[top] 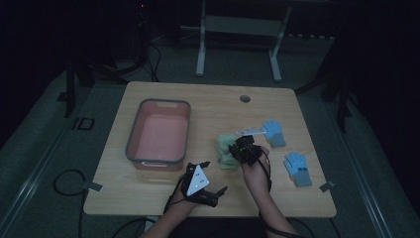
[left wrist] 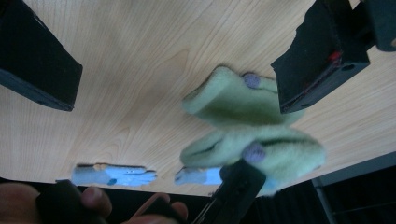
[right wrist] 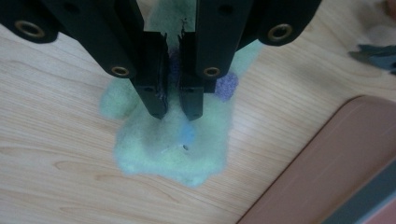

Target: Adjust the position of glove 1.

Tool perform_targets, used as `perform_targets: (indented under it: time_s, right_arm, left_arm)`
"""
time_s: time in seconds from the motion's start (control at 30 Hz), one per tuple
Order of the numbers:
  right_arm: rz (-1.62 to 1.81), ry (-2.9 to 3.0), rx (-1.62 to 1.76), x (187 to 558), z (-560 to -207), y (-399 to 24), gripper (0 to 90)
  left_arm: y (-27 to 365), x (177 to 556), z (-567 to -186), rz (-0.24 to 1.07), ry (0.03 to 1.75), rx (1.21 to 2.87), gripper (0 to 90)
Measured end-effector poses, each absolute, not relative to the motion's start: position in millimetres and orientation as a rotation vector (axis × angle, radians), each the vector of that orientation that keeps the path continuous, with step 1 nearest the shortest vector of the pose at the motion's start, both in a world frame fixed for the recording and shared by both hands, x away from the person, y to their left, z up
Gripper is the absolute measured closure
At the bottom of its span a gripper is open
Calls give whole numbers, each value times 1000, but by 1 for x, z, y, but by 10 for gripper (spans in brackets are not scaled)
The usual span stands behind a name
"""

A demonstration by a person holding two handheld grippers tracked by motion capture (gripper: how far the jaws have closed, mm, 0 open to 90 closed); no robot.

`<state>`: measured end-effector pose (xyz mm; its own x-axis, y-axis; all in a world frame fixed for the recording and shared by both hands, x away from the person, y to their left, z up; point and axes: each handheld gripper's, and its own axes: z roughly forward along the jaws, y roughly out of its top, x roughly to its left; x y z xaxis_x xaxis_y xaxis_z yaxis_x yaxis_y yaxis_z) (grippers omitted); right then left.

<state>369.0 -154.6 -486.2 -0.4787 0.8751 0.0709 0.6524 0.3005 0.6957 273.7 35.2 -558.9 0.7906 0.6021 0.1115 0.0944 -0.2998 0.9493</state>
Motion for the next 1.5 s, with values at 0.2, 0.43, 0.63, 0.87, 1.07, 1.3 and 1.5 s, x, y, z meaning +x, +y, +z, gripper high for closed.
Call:
perform_targets:
  time_s: [0.2,0.43,0.63,0.87,1.07,1.3,1.5]
  right_arm:
    - [927,2245,1404,371,-503,-152,831]
    - [894,2265,1412,374,-516,-147,812]
    - [914,2274,1416,373,-518,-151,704]
    - [964,2297,1286,362,-505,-162,561]
    - [1082,2341,1166,361,-491,-187,544]
    - [1111,2375,1089,376,-487,-216,563]
    - [1109,2414,1034,404,-479,-215,550]
  left_arm:
    - [35,274,-559,550,537,1830,6]
    - [34,274,-559,565,561,1825,6]
    - [32,275,-559,556,567,1851,6]
    - [26,276,-558,594,620,1910,7]
    - [21,279,-558,467,582,1985,36]
    - [13,290,-550,409,532,2028,31]
    - [4,316,-544,442,478,2102,61]
